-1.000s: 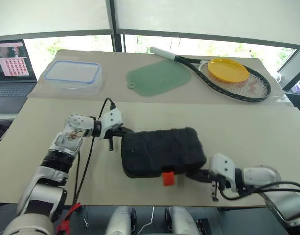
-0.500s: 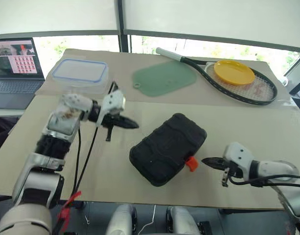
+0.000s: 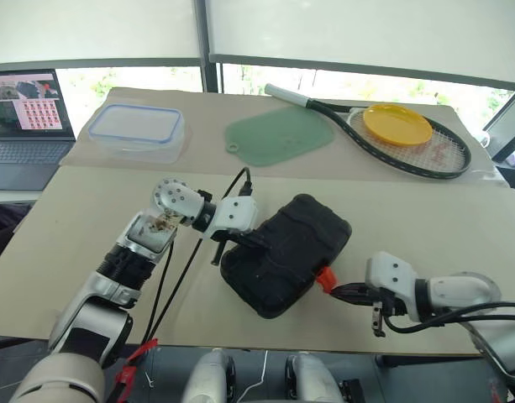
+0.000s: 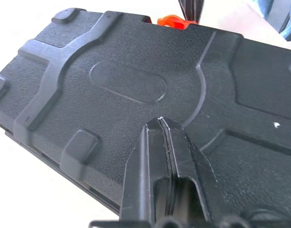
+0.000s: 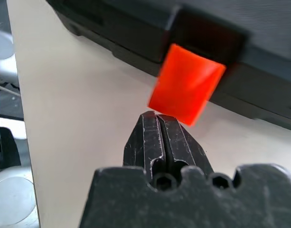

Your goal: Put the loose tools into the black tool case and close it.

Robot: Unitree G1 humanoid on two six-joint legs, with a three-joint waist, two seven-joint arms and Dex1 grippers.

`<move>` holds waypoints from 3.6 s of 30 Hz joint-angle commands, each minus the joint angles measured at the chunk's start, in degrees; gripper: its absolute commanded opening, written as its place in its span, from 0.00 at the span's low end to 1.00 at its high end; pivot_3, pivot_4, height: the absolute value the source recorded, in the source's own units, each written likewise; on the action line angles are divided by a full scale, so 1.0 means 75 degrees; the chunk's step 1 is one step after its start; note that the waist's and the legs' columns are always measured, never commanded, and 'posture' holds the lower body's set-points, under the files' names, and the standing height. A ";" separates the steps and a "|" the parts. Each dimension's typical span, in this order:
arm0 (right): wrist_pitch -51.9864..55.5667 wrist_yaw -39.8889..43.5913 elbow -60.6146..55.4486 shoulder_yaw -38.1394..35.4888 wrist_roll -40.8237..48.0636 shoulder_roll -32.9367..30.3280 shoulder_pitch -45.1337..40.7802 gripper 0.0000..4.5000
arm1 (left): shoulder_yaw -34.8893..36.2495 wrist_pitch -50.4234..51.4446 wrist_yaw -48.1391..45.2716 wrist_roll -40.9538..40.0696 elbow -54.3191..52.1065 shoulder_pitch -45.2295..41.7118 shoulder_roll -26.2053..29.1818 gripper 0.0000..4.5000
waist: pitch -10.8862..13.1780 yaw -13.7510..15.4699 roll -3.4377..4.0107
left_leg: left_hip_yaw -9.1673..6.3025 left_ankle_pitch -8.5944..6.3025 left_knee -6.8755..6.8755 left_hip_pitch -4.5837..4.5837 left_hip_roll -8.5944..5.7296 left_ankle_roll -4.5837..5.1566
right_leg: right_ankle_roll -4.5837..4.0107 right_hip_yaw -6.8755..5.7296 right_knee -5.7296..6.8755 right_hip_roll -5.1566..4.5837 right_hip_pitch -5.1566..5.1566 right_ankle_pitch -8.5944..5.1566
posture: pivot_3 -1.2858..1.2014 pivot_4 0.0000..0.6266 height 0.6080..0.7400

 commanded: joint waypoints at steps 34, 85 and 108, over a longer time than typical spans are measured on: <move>0.1159 -0.0441 -0.0970 -0.0757 0.0494 0.0435 -0.0065 0.00 | -0.0370 -0.1027 0.0236 0.0971 0.1566 -0.0204 -0.0575 0.01 | -0.0056 0.0026 0.0009 | 0.0002 0.0005 -0.0002 0.0004 0.0010 -0.0008 | -0.0014 0.0004 0.0000 0.0014 -0.0002 0.0009 | 0.52 0.24 0.99; 0.0903 -0.0857 -0.0255 -0.0144 -0.0116 0.1082 -0.0377 0.00 | -0.0427 -0.1451 0.0122 0.1210 0.1262 -0.0193 -0.0833 0.01 | -0.0100 0.0044 0.0002 | 0.0009 0.0006 -0.0013 0.0024 0.0024 -0.0012 | -0.0026 0.0014 -0.0007 0.0021 0.0005 0.0011 | 0.52 0.24 0.99; 0.0824 -0.0953 0.0296 0.0387 -0.0560 0.1165 -0.0953 0.00 | -0.1159 -0.3511 0.0397 0.2256 0.2146 -0.0120 -0.0519 0.01 | -0.0152 0.0048 0.0072 | 0.0006 -0.0012 -0.0021 0.0122 0.0020 0.0008 | -0.0074 -0.0001 -0.0029 0.0001 0.0115 -0.0053 | 0.52 0.24 0.99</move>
